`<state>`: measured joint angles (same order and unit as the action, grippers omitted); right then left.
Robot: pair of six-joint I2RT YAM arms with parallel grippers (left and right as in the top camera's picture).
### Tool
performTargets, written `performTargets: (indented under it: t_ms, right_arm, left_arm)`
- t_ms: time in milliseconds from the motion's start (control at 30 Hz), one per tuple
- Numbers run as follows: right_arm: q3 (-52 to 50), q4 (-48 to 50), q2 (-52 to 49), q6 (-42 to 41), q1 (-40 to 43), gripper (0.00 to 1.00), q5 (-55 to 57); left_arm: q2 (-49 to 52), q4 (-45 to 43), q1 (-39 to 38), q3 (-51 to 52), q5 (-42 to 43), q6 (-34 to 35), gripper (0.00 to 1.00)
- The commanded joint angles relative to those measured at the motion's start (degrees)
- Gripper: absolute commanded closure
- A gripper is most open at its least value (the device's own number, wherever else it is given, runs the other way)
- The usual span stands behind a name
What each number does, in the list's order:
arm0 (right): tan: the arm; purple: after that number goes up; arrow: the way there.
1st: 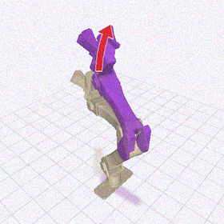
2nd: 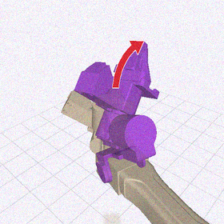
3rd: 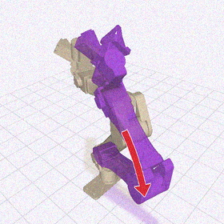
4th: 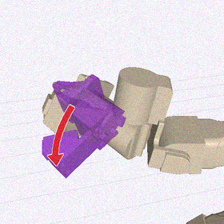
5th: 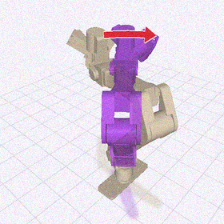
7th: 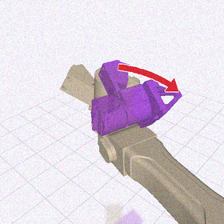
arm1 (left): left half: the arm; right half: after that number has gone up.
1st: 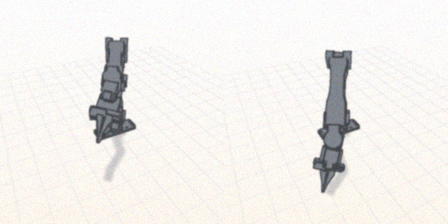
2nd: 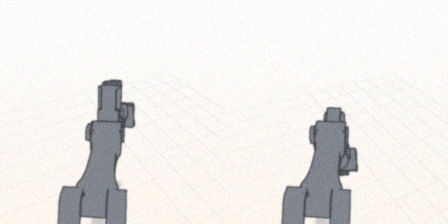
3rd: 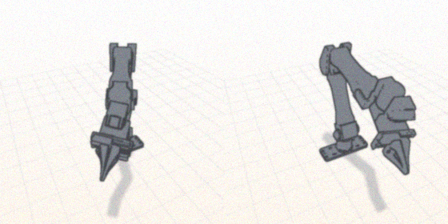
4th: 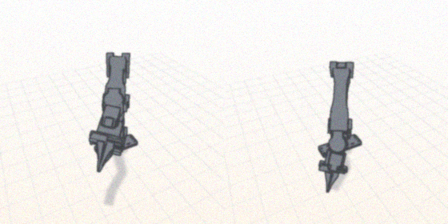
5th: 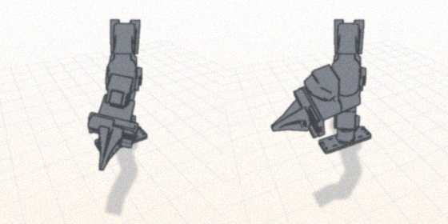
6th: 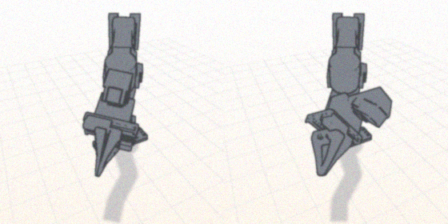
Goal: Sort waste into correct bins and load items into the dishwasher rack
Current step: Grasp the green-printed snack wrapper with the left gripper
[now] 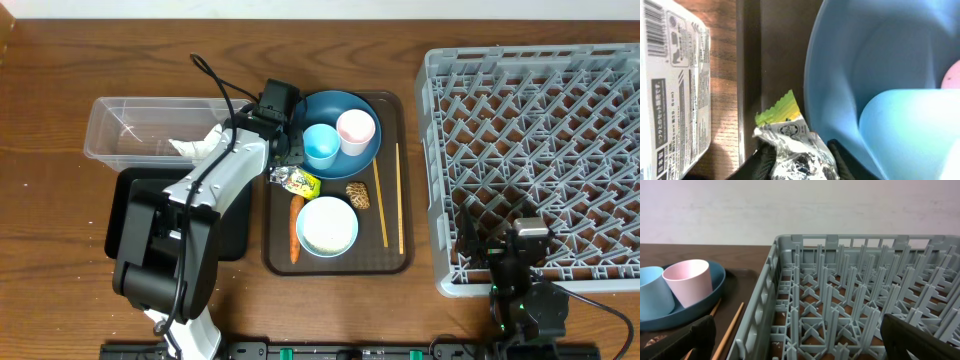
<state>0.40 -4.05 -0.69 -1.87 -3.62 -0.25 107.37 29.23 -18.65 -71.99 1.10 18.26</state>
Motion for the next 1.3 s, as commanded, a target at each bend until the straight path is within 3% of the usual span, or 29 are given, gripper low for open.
performTargets:
  t_ms: [0, 100, 367, 933, 1033, 1267]
  right_arm:
    - [-0.09, -0.22, 0.24, 0.68, 1.55, 0.01, -0.02]
    - [-0.09, -0.22, 0.26, 0.68, 1.55, 0.01, -0.02]
    - [-0.09, -0.22, 0.24, 0.68, 1.55, 0.01, -0.02]
    - [-0.09, -0.22, 0.26, 0.68, 1.55, 0.01, -0.02]
    - [-0.09, -0.22, 0.26, 0.68, 1.55, 0.01, -0.02]
    - [-0.09, -0.22, 0.24, 0.68, 1.55, 0.01, -0.02]
  left_arm:
    - [0.22, -0.04, -0.09, -0.24, -0.50, -0.35, 0.78]
    - [0.22, -0.04, -0.09, -0.24, -0.50, -0.35, 0.86]
    - [0.22, -0.04, -0.09, -0.24, -0.50, -0.35, 0.92]
    - [0.20, -0.07, -0.09, -0.26, -0.50, -0.37, 0.92]
    - [0.20, -0.07, -0.09, -0.26, -0.50, -0.37, 0.86]
    - [-1.05, -0.59, -0.09, -0.26, -0.50, -0.37, 0.85]
